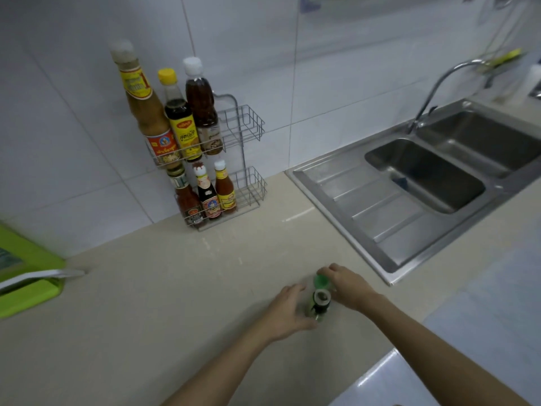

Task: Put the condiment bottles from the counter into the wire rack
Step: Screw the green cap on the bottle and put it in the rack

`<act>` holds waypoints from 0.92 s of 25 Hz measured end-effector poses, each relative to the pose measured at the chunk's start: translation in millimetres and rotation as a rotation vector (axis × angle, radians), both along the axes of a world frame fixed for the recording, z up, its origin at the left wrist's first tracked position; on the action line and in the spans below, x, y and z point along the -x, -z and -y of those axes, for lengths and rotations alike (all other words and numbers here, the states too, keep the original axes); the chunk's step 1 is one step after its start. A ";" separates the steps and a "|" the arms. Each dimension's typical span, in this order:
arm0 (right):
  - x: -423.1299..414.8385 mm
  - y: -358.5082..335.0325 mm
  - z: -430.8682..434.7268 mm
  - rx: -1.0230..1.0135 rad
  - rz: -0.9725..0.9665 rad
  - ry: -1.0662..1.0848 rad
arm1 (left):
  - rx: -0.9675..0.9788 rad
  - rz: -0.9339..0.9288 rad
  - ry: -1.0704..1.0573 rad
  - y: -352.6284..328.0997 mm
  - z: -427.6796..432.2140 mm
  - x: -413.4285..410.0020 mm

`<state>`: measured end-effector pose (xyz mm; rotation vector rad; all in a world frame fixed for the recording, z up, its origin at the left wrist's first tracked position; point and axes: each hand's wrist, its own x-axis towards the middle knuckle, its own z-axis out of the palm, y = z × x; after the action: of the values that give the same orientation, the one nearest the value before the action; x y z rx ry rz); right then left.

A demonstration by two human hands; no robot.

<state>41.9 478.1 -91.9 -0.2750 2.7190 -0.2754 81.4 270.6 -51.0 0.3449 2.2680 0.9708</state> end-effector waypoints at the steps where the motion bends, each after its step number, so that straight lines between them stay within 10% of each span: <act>1: -0.3 -0.8 1.7 -0.036 -0.029 -0.006 | -0.001 -0.013 0.004 5.0 -10.8 -1.1; 4: -7.8 -1.6 3.0 -0.033 -0.114 0.047 | -0.047 -0.066 -0.087 18.2 -33.6 -6.7; 14: -43.0 -58.5 15.4 1.238 -0.074 0.448 | -0.035 -0.296 -0.289 26.3 -9.4 -9.7; 23: -64.6 -50.9 60.9 1.074 -0.180 0.126 | -0.083 -0.313 -0.334 28.2 2.3 -28.6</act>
<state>106.5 417.2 -40.9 -0.4145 2.4710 -1.7990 110.0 268.2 -79.3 0.1623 2.6313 1.2549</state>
